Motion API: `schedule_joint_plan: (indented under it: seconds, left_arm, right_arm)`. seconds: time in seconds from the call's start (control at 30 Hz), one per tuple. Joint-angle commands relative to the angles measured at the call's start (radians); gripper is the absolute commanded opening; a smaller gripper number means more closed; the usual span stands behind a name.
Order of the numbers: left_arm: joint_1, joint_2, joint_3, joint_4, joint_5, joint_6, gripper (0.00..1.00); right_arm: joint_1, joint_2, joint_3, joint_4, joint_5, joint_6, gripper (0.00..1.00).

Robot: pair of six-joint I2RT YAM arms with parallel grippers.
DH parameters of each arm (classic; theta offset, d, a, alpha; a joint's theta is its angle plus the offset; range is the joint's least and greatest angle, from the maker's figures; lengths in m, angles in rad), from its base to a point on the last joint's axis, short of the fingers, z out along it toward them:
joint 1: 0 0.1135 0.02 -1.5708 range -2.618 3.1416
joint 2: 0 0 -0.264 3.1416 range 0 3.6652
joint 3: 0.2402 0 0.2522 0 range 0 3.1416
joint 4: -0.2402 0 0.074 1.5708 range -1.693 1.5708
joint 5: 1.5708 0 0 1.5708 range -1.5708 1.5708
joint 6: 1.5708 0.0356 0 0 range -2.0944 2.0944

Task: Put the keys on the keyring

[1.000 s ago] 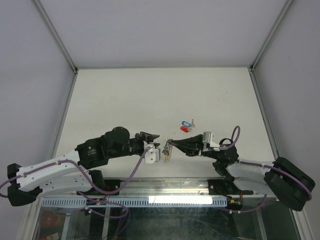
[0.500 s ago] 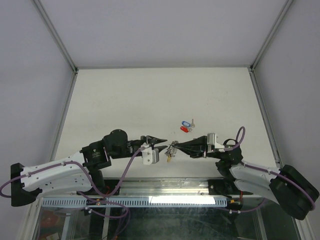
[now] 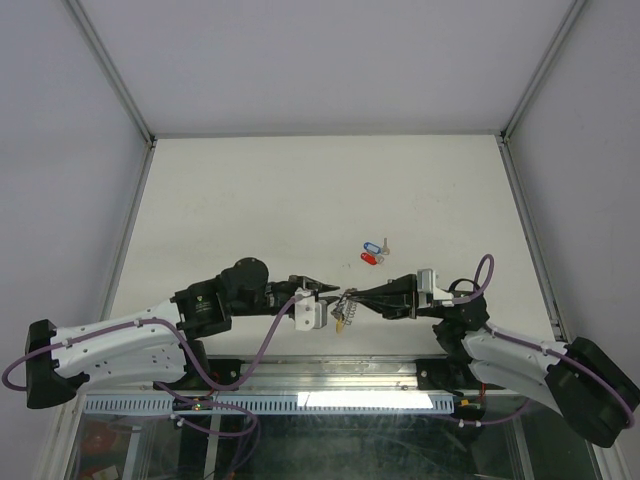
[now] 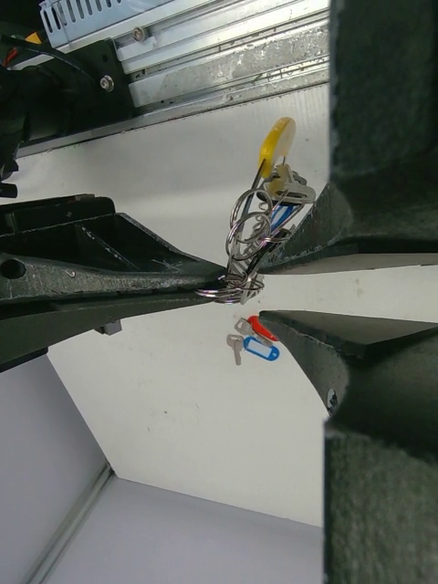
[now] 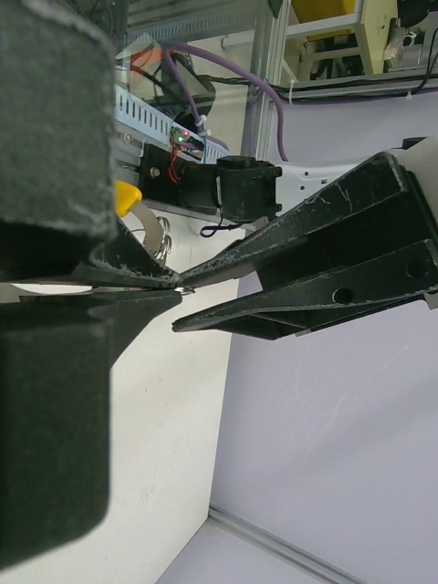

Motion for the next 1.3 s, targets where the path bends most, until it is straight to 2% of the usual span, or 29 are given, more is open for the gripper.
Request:
schedule_joint_plan:
  seconds: [0.0,0.17,0.57,0.77,1.27]
  left_arm:
    - [-0.006,0.0,0.053,0.014,0.035,0.017,0.18]
    - [-0.006,-0.001,0.059,0.012,0.044,0.019,0.13]
    - [-0.007,-0.004,0.058,0.006,0.109,0.029,0.14]
    - [-0.006,0.006,0.07,-0.013,0.103,0.038,0.0]
    - [-0.007,-0.003,0.072,-0.042,0.085,0.047,0.0]
  right_arm:
    - [-0.004,-0.025,0.031,0.025,-0.009,0.009,0.0]
    - [-0.004,-0.026,0.031,0.018,-0.011,0.006,0.0]
    - [-0.004,-0.028,0.032,0.014,-0.01,0.003,0.0]
    - [-0.004,-0.033,0.033,0.013,-0.008,0.004,0.0]
    - [-0.004,-0.075,0.048,0.016,0.016,0.014,0.0]
